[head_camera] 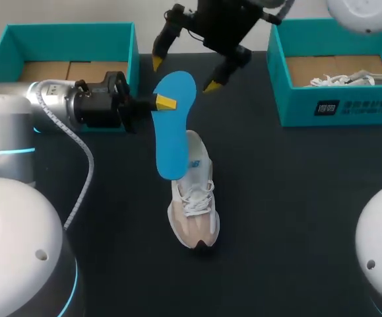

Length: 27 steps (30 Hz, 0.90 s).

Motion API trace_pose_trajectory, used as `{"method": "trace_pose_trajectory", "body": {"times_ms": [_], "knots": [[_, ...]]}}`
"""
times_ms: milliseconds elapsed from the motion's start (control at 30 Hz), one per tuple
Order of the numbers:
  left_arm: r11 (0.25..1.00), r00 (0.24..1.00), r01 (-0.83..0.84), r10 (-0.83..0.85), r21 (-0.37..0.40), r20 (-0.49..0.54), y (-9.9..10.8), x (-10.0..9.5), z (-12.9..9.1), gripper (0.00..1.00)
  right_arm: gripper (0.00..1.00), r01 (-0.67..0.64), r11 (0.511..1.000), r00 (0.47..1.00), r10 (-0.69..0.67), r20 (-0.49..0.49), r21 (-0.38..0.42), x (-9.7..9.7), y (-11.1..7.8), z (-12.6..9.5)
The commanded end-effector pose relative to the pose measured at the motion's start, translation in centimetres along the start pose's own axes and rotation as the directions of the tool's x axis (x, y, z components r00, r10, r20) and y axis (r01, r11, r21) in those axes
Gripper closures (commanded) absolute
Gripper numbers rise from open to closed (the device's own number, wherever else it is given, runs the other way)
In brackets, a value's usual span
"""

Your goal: Take the shoe out of the shoebox, open the shoe tongue, remove and reinsert the insole, then place the shoe into the shoebox

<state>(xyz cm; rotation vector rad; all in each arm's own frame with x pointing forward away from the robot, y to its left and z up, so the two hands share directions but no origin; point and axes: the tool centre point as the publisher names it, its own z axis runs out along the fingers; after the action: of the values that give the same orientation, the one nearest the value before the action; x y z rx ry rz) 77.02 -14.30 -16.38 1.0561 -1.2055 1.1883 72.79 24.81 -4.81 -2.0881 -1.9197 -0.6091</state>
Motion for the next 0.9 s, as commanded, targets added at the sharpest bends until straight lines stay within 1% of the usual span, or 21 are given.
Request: {"method": "trace_pose_trajectory", "body": {"times_ms": [33, 133, 167, 300, 600, 800, 900], "knots": [[1.000, 1.000, 0.000, 0.000, 0.001, 0.003, 0.1, 0.0, 0.0, 1.00, 0.00, -0.006, 1.000, 0.907, 0.003, 0.422, 0.007, 1.1, 0.5, 0.6], [1.000, 1.000, 0.000, 0.000, 0.001, 0.003, 0.1, 0.0, 0.0, 1.00, 0.00, -0.002, 1.000, 0.882, 0.008, 0.471, -0.012, 1.3, 0.6, 0.7], [1.000, 1.000, 0.000, 0.000, 0.001, 0.003, 0.1, 0.0, 0.0, 1.00, 0.00, -0.005, 1.000, 0.877, 0.008, 0.480, -0.007, 1.3, 0.6, 0.7], [1.000, 1.000, 0.000, 0.000, 0.001, 0.003, 0.1, 0.0, 0.0, 1.00, 0.00, 0.002, 1.000, 0.871, 0.007, 0.492, -0.018, 1.2, 0.7, 0.8], [1.000, 1.000, 0.000, 0.000, 0.001, 0.003, 0.1, 0.0, 0.0, 1.00, 0.00, 0.020, 1.000, 0.880, -0.006, 0.476, -0.024, 0.8, 1.2, 0.8], [1.000, 1.000, 0.000, 0.000, 0.001, 0.003, 0.1, 0.0, 0.0, 1.00, 0.00, 0.042, 0.998, 0.906, -0.022, 0.423, -0.037, 0.4, 1.9, 1.1], [1.000, 1.000, 0.000, 0.000, 0.001, 0.003, 0.1, 0.0, 0.0, 1.00, 0.00, 0.040, 0.999, 0.908, -0.022, 0.418, -0.034, 0.2, 2.1, 1.5]]}}
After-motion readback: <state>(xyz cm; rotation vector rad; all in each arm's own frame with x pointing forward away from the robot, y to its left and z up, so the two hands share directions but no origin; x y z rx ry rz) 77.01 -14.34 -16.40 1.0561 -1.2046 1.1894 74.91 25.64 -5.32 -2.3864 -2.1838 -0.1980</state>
